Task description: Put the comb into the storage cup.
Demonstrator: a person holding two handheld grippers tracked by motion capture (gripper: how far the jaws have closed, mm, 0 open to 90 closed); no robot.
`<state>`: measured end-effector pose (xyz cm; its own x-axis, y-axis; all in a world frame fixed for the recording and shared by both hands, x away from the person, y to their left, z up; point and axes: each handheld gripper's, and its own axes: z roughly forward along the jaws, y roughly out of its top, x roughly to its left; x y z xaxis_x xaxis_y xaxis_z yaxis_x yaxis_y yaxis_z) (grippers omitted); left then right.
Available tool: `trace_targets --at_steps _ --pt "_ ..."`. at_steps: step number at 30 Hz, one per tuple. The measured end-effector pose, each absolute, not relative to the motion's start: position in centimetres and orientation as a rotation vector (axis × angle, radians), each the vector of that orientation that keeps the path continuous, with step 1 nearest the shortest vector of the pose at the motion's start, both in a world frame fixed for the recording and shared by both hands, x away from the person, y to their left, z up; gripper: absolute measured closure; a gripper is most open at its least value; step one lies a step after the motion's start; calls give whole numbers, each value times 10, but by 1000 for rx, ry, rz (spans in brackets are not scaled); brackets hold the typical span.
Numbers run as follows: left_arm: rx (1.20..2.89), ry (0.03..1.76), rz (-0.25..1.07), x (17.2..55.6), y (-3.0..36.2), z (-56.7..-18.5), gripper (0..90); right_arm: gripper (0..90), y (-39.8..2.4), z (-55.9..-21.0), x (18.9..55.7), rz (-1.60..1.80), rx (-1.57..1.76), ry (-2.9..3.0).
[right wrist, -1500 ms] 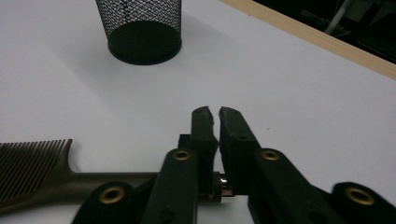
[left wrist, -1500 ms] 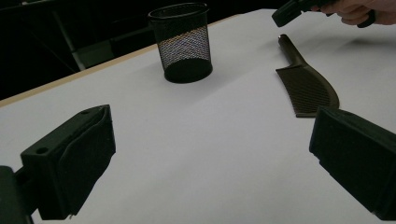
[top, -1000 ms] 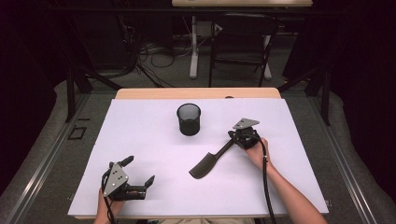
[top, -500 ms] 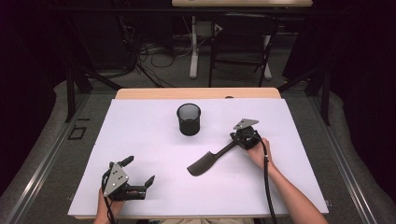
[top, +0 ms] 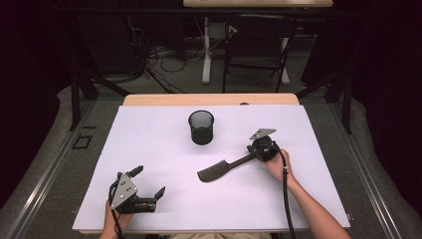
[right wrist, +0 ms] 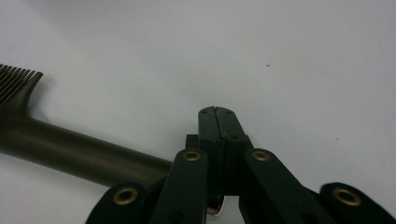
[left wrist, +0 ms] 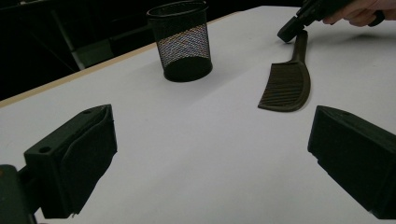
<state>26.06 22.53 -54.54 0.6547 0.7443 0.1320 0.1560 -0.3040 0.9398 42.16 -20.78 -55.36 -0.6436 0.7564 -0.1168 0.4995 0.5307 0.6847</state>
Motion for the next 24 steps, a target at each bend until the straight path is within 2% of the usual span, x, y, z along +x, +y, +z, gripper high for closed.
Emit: trace_targets --at_steps 24 --pt "1817 722 692 262 225 -545 18 900 -218 -549 407 842 1065 2433"
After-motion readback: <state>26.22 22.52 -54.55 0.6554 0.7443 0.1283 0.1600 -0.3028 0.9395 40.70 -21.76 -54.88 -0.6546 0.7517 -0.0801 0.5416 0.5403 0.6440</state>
